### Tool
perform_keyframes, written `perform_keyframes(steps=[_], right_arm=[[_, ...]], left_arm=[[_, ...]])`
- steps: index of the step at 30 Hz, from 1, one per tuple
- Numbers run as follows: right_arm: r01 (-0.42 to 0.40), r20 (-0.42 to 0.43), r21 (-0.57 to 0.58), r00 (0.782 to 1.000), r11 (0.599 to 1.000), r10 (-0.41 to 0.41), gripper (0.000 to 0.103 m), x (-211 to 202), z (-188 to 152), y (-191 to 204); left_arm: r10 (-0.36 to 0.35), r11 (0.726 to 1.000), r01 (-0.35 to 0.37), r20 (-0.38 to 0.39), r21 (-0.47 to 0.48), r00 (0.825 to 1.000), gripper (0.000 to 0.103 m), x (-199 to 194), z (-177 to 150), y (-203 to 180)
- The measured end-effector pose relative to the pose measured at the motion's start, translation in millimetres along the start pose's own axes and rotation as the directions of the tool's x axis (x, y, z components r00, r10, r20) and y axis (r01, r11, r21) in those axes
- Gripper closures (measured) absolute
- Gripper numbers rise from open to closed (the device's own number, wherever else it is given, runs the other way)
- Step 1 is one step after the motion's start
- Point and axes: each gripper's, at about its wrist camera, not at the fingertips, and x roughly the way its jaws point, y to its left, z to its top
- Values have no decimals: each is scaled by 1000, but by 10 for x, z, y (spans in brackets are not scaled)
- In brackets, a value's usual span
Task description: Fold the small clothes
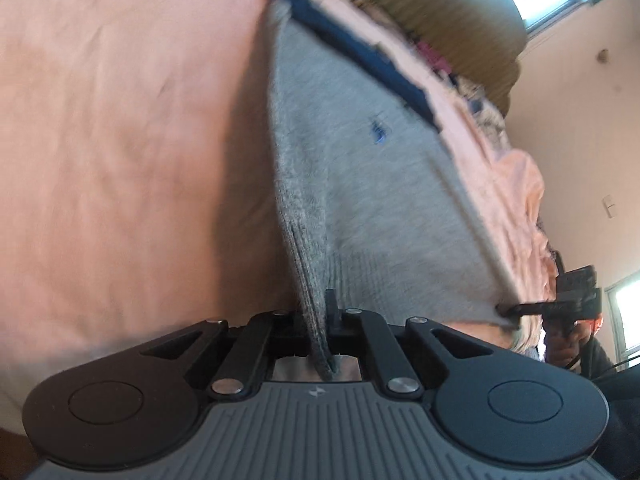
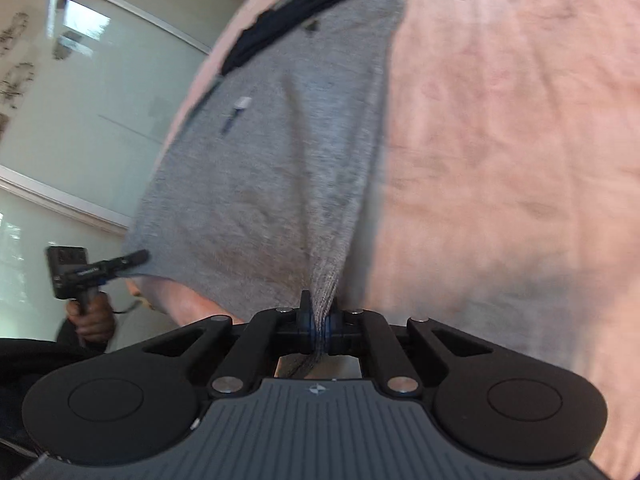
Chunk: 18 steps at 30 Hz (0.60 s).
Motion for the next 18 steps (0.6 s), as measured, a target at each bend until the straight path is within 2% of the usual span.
perform_keyframes(steps=[2,5,7,8,9,10,11,12,13,14,15,16,18], right_arm=[[-29,1,30,1000,999,29,96,-2,-25,-49],[-31,6,57,1000,998,30,98,-9,-2,-69],[-28,13,54,1000,998,28,86,-140,44,-101],[3,55,36,998,999,-5,70,-245,106,-58],[26,116,21,993,999,-29,45,-361,185,-16],[34,178,14,983,999,-36,34,-463,282,27],[28,265,4,964,1000,-28,23,-551,430,93],[26,335,-16,942,1000,-19,24,-564,601,174],[30,392,-42,920,999,-12,24,-526,810,255],[41,436,-59,900,997,-11,24,-429,981,360],[63,484,-65,875,996,-24,24,-288,1183,468],[87,523,-75,852,993,-35,24,-38,1429,602],[163,543,-80,835,983,-94,24,430,1810,780]], left_arm=[[-3,1000,3,7,-5,1000,98,-27,25,25],[39,995,-39,7,97,999,96,-215,109,-59],[60,991,-62,21,119,998,96,-420,273,-60],[82,987,-88,54,131,995,95,-528,392,-80],[116,982,-131,111,138,987,91,-611,540,-132],[156,973,-183,187,141,970,86,-655,723,-209],[174,966,-216,265,139,948,67,-624,902,-323],[176,963,-233,335,138,926,33,-516,1076,-453],[176,958,-250,408,136,896,21,-338,1232,-592],[172,954,-264,465,140,868,18,-108,1350,-739],[173,947,-279,483,157,858,18,202,1479,-889],[189,940,-298,473,167,860,19,540,1601,-1009],[246,927,-339,425,160,871,20,1201,1789,-1165]])
